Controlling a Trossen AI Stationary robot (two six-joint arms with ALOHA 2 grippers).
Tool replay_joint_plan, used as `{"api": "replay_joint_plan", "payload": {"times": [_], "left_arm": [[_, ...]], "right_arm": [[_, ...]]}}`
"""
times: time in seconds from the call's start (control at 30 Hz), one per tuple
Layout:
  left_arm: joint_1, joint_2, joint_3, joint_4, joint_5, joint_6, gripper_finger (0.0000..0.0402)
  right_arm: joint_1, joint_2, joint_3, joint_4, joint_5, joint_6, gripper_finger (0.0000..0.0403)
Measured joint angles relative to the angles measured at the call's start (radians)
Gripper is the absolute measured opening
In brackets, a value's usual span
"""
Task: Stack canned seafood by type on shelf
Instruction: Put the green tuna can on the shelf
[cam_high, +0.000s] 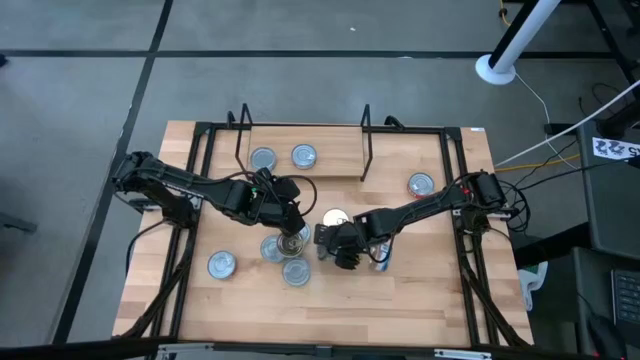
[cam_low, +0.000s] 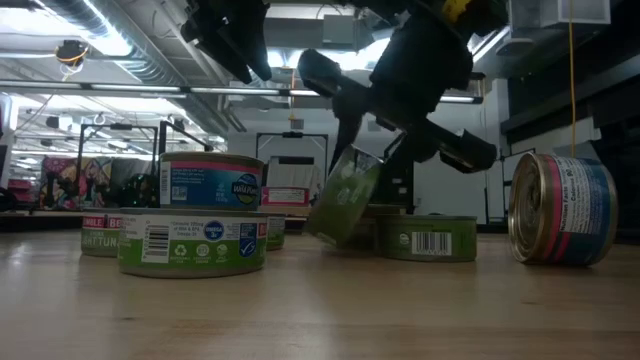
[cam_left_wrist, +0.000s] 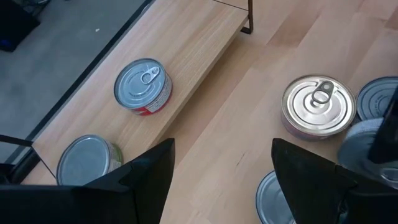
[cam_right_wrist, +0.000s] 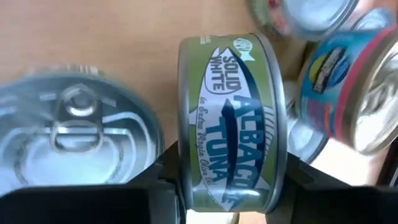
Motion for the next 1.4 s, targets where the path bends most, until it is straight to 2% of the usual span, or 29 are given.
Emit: {"api": "replay_joint_plan", "payload": {"times": [0.43, 0.9, 1.2, 1.33, 1.4], "left_arm": [[0.0, 0.0, 0.0, 0.002, 0.0, -0.002, 0.0262], [0.003, 0.0, 0.0, -0.003, 0.0, 0.043, 0.0263], [0.003, 0.0, 0.0, -0.001, -0.001, 0.043, 0.0262], [0.003, 0.0, 0.0, 0.002, -0.001, 0.043, 0.0263], [0.003, 0.0, 0.0, 0.003, -0.001, 0.043, 0.0262]], "right_arm": [[0.0, -0.026, 0.0, -0.014, 0.203, 0.048, 0.0137], [-0.013, -0.128, 0.0, -0.023, 0.387, 0.077, 0.0134], [-0.151, -0.179, 0.0, 0.01, 0.483, 0.15, 0.0134], [-0.245, -0.179, 0.0, 0.01, 0.457, 0.181, 0.0134], [-0.293, -0.179, 0.0, 0.013, 0.4, 0.206, 0.0134]]}}
